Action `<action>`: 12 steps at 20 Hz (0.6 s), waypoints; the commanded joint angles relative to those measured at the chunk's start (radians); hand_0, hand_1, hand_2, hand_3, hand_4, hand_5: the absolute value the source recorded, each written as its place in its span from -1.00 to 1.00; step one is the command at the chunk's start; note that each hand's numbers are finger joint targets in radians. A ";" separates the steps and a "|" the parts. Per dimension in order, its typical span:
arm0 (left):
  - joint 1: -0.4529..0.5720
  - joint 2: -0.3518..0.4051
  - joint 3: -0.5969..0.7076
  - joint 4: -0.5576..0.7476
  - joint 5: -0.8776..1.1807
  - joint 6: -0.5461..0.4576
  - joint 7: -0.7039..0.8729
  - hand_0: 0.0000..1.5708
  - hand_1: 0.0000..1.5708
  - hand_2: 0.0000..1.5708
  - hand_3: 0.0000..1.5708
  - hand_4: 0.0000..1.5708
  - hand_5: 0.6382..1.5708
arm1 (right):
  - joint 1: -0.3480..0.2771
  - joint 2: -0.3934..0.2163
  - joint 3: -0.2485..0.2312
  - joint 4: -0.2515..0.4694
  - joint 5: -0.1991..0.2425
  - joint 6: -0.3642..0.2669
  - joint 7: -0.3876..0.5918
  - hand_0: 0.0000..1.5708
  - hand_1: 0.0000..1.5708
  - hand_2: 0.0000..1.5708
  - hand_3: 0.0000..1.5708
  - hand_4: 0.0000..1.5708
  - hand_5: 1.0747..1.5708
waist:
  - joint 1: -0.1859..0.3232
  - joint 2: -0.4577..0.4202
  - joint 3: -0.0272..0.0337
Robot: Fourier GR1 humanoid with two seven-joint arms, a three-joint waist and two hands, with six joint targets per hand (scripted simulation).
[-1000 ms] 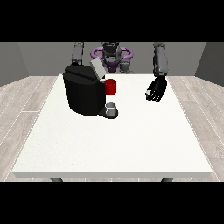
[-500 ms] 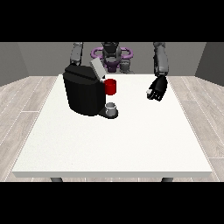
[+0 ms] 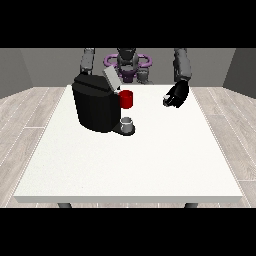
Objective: Insert the coffee pod into the coffee machine and close the lid
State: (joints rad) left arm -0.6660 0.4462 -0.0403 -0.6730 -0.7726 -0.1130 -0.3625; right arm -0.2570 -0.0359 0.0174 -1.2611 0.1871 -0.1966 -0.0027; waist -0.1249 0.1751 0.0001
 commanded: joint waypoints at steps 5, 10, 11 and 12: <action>-0.125 -0.033 0.000 -0.050 0.014 -0.193 0.098 0.75 0.75 0.76 0.69 -0.36 1.00 | -0.011 0.008 -0.007 0.114 0.028 -0.024 -0.007 -1.00 -1.00 -1.00 -1.00 -1.00 1.00 | 0.019 -0.087 0.0003; -0.132 -0.089 -0.011 -0.081 -0.005 -0.201 0.144 0.81 0.81 0.78 0.70 -0.32 1.00 | -0.014 -0.002 -0.020 0.118 0.002 0.010 -0.031 -1.00 -1.00 -1.00 -1.00 -1.00 1.00 | 0.004 -0.112 0.0001; -0.158 -0.083 0.016 -0.068 0.007 -0.196 0.151 0.81 0.81 0.78 0.70 -0.32 1.00 | -0.040 -0.023 -0.028 0.099 -0.006 0.032 -0.017 -1.00 -1.00 -1.00 -1.00 -1.00 1.00 | -0.015 -0.094 0.0000; -0.149 -0.121 -0.006 -0.089 -0.006 -0.197 0.181 0.81 0.81 0.78 0.70 -0.32 1.00 | -0.033 -0.022 -0.038 0.125 -0.010 0.028 -0.022 -1.00 -1.00 -1.00 -1.00 -1.00 1.00 | -0.001 -0.106 0.0001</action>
State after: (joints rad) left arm -0.7990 0.3726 -0.0402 -0.7436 -0.7656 -0.3029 -0.2352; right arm -0.2748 -0.0481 -0.0118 -1.1443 0.1864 -0.1863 -0.0405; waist -0.1196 0.0844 0.0004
